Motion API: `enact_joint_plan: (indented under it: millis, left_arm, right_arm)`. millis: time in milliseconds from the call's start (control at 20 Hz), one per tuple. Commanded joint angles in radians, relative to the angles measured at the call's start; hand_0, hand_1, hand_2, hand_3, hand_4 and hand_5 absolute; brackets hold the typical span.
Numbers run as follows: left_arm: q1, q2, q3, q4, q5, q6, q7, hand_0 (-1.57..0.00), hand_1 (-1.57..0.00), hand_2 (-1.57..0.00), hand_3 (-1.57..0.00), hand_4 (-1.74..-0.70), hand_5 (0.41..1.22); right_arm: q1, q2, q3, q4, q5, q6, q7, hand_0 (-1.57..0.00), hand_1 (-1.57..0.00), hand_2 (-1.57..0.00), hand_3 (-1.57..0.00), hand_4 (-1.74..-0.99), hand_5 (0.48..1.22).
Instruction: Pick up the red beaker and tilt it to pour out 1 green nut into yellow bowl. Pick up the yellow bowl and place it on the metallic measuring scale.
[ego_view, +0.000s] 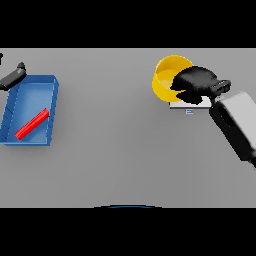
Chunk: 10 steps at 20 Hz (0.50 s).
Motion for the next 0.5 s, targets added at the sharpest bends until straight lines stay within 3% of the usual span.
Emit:
enact_joint_plan:
  millis: [0,50,100,300,450]
  left_arm:
    - [-0.006,-0.005,0.000,0.001,0.003,-0.002,0.010,0.00,0.00,0.00,0.00,-0.80,0.753]
    - [-0.009,-0.005,0.001,0.001,0.003,-0.001,0.012,0.00,0.00,0.00,0.00,-0.80,0.753]
    - [-0.013,-0.005,0.008,-0.001,0.009,0.006,0.020,0.00,0.00,0.00,0.00,-0.81,0.752]
    - [0.010,0.013,0.000,-0.049,0.006,0.034,0.051,0.00,0.00,0.00,0.00,-0.82,0.765]
    - [0.012,0.016,-0.001,-0.060,0.009,0.039,0.066,0.00,0.00,0.00,0.00,-0.83,0.771]
  right_arm:
    - [-0.007,0.006,0.002,0.010,0.001,-0.005,0.001,-1.56,-1.57,-1.57,-1.29,-1.724,1.221]
    - [-0.011,0.000,0.003,0.018,-0.001,-0.006,-0.032,-1.56,-1.57,-1.57,-1.27,-1.723,1.221]
    - [-0.012,0.006,0.005,0.022,-0.001,-0.007,-0.026,-1.57,-1.55,-1.57,-1.33,-1.725,1.221]
    - [-0.013,-0.002,-0.026,0.182,0.024,-0.084,0.003,-1.53,-1.43,-1.50,-1.47,-1.728,1.221]
    - [-0.037,0.010,-0.032,0.271,0.033,-0.118,-0.024,-1.51,-1.38,-1.47,-1.52,-1.729,1.221]
